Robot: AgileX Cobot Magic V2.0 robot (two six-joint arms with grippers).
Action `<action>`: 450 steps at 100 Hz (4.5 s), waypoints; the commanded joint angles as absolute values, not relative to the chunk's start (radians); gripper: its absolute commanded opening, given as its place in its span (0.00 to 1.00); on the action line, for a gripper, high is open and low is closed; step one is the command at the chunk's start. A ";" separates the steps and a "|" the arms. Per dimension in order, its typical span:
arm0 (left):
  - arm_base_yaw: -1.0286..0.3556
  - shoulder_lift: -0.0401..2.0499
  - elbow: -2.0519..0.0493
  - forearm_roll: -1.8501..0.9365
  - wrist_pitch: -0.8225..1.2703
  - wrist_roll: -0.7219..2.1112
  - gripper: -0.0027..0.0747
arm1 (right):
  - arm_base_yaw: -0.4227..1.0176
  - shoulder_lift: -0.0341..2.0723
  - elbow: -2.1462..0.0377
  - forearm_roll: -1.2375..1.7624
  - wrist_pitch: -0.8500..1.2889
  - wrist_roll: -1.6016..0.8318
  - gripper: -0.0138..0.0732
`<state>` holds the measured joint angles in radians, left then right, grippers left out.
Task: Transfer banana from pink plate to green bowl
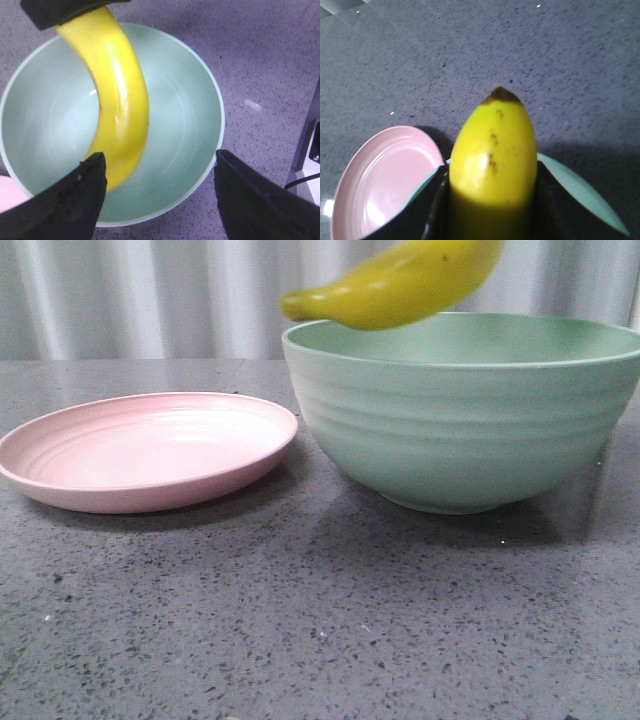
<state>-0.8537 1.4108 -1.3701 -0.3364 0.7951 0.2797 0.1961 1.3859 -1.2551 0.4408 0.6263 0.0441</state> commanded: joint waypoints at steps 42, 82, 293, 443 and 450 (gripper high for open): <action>-0.863 1.375 -1.408 -0.363 0.747 0.282 0.59 | 0.182 1.417 -1.294 0.384 0.601 0.038 0.59; -0.863 1.375 -1.408 -0.363 0.754 0.282 0.40 | 0.182 1.347 -1.294 0.318 0.652 0.030 0.42; -0.863 0.219 -0.254 -0.377 0.291 0.283 0.01 | 0.182 0.142 -0.336 0.249 0.102 -0.152 0.08; -0.041 -0.032 0.013 -0.067 0.252 0.063 0.01 | 0.182 0.142 -0.336 0.249 0.098 -0.152 0.08; -0.041 -0.032 0.013 -0.067 0.252 0.063 0.01 | 0.182 0.142 -0.336 0.249 0.098 -0.152 0.08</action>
